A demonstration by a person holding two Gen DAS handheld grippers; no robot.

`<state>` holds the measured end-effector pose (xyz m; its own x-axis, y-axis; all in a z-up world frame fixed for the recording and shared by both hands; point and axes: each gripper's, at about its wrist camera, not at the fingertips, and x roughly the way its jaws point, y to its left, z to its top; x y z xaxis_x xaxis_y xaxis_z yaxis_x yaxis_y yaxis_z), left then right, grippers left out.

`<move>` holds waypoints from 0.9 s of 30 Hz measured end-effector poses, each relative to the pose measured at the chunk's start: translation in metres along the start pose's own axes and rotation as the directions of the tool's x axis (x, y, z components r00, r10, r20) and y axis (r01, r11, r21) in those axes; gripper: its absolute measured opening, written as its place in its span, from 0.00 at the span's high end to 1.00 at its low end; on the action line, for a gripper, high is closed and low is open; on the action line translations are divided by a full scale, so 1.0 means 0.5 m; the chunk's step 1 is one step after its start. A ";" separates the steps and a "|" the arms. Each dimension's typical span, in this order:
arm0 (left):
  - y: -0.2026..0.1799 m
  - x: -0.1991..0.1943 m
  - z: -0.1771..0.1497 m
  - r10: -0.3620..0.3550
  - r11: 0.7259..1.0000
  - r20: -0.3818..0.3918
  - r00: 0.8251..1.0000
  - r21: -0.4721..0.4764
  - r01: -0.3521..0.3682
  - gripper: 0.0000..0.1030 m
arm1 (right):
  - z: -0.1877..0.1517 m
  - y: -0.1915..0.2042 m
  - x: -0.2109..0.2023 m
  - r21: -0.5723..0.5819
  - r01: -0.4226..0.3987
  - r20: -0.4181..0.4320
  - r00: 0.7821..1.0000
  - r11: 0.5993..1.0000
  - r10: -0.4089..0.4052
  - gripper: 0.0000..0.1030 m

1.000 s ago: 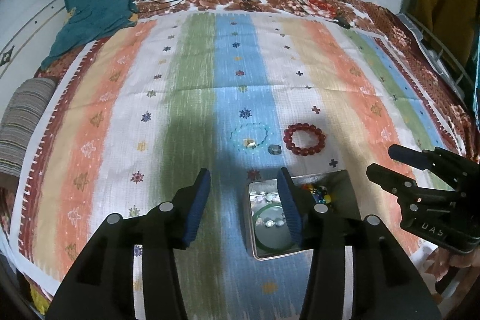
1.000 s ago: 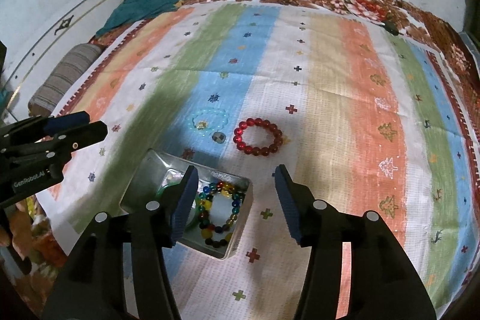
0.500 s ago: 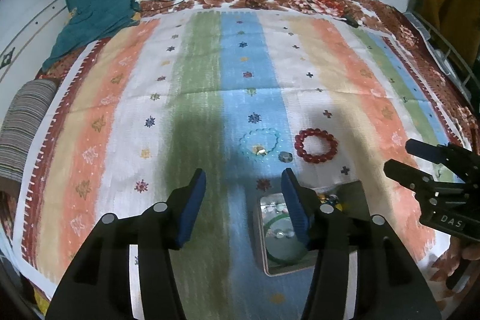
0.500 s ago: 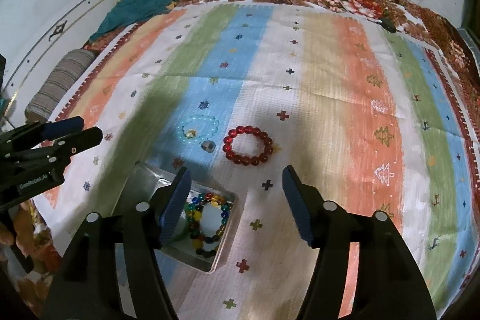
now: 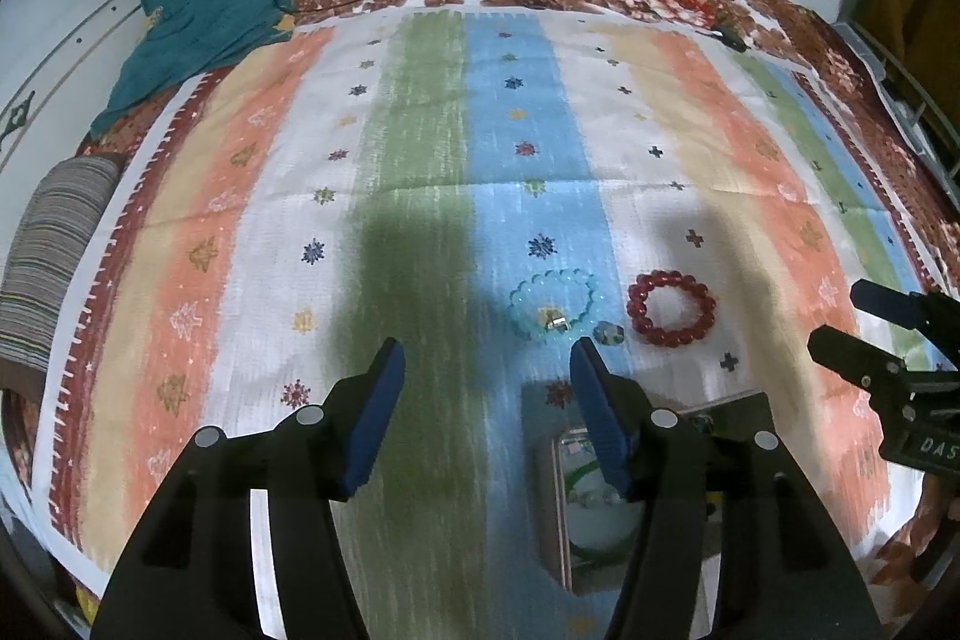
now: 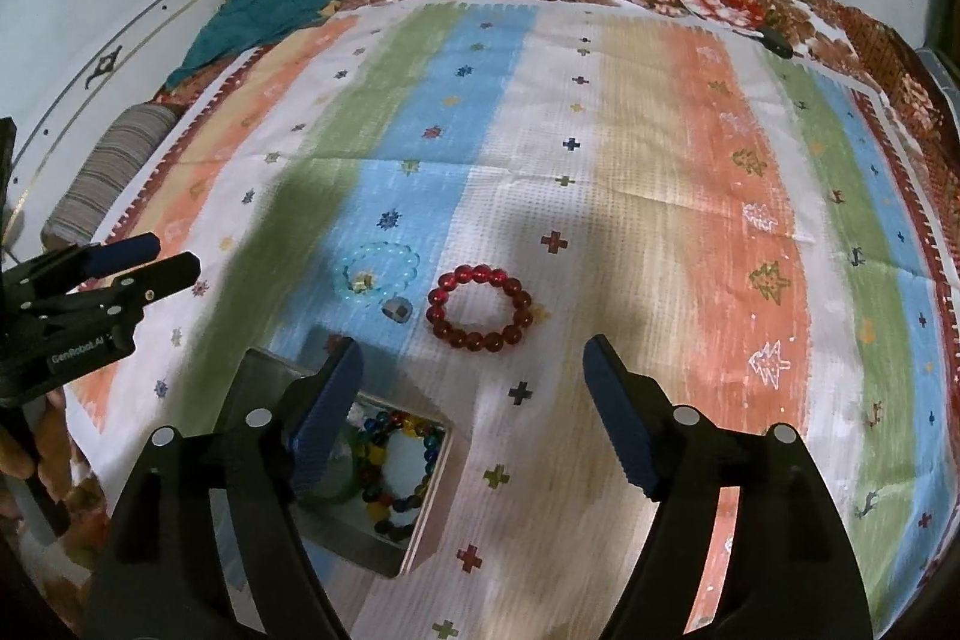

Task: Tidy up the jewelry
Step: 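Move left tool to light blue bracelet while right tool approaches red bead bracelet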

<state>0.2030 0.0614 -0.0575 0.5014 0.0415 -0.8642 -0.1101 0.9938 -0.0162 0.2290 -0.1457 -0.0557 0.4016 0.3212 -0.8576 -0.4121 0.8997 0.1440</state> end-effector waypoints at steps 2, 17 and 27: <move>-0.003 0.013 0.005 0.008 1.000 -0.006 1.000 0.008 -0.008 0.42 | 0.003 0.001 0.007 -0.001 0.005 -0.002 1.000 1.000 -0.005 0.24; -0.003 0.126 0.031 0.027 1.000 -0.090 0.996 0.014 -0.026 0.37 | 0.028 -0.014 0.091 0.002 0.025 -0.052 0.998 1.000 -0.025 0.21; -0.006 0.190 0.052 0.045 0.998 -0.129 0.991 0.047 -0.039 0.36 | 0.036 -0.020 0.150 -0.004 0.041 -0.101 0.994 0.999 -0.041 0.21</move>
<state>0.2733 0.0652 -0.1268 0.3809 0.0727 -0.9217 -0.0891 0.9952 0.0417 0.2778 -0.1255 -0.1127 0.3339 0.2526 -0.9081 -0.3982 0.9110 0.1069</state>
